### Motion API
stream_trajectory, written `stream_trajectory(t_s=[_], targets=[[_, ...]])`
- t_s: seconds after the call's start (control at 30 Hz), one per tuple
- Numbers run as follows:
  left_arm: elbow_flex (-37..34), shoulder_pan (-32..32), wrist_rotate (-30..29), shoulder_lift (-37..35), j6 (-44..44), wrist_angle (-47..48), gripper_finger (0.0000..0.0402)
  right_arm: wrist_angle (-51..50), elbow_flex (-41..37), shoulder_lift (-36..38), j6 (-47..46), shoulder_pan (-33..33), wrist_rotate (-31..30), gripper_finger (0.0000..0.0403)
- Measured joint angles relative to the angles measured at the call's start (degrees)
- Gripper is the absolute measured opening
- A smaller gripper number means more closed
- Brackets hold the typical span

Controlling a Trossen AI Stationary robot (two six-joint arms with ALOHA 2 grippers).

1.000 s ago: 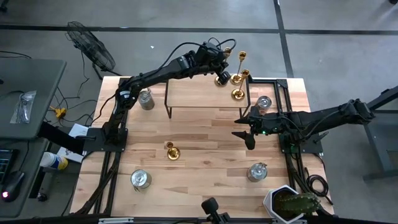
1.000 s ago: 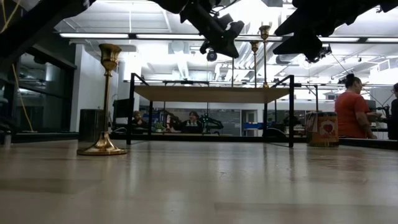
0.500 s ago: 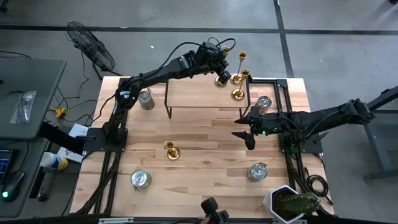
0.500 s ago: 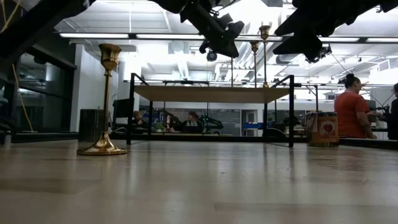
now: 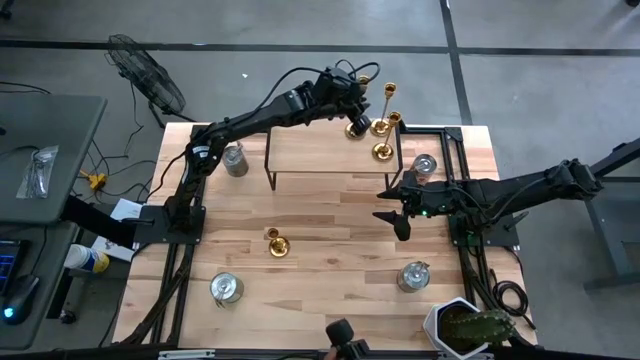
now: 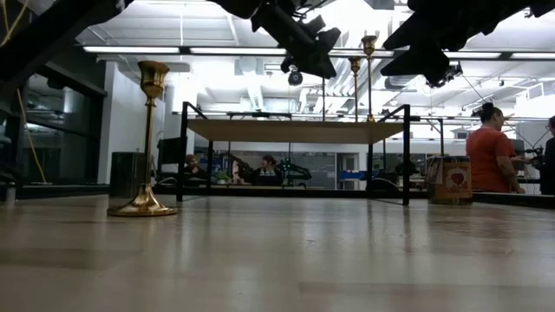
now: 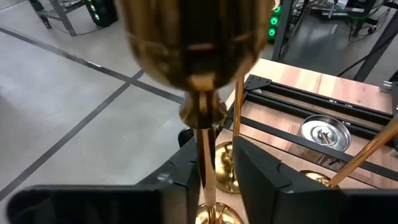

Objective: Pick & Place candle stick holders
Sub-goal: Put the gold candle holder on the shelf, then align the gold candle holder on the shelf with the gold candle holder

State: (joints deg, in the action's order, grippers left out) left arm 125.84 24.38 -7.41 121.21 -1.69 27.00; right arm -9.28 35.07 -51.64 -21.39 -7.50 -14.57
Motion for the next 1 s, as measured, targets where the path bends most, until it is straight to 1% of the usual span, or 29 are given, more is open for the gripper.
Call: stream_trajectory(t_s=[0.23, 0.37, 0.53, 0.6, 0.7, 0.83, 1.0], targets=[[0.0, 0.0, 2.5, -0.5, 0.2, 2.1, 0.0184, 0.0, 0.0, 0.0, 0.0, 0.0, 0.0, 0.0278], [0.0, 0.0, 1.2, -1.6, 0.1, 4.9, 0.0216, 0.0, 0.0, 0.0, 0.0, 0.0, 0.0, 0.0278], [-0.1, 0.0, 0.4, -2.9, 0.0, 7.6, 0.0223, 0.0, 0.0, 0.0, 0.0, 0.0, 0.0, 0.0278], [0.0, 0.0, -0.2, -3.4, -0.8, 7.1, 0.0223, 0.0, 0.0, 0.0, 0.0, 0.0, 0.0, 0.0278], [0.0, 0.0, -0.9, -4.4, -1.0, 9.9, 0.0223, -0.1, 0.0, 0.0, 0.0, 0.0, 0.0, 0.0278], [-0.1, 0.0, -0.8, -5.7, -1.0, 15.3, 0.0223, -0.3, 0.0, 0.0, 0.0, 0.0, 0.0, 0.0278], [0.0, -0.5, 0.6, -9.6, -1.5, 24.3, 0.0223, -0.4, 0.0, 0.0, 0.2, 0.0, 0.0, 0.0278]])
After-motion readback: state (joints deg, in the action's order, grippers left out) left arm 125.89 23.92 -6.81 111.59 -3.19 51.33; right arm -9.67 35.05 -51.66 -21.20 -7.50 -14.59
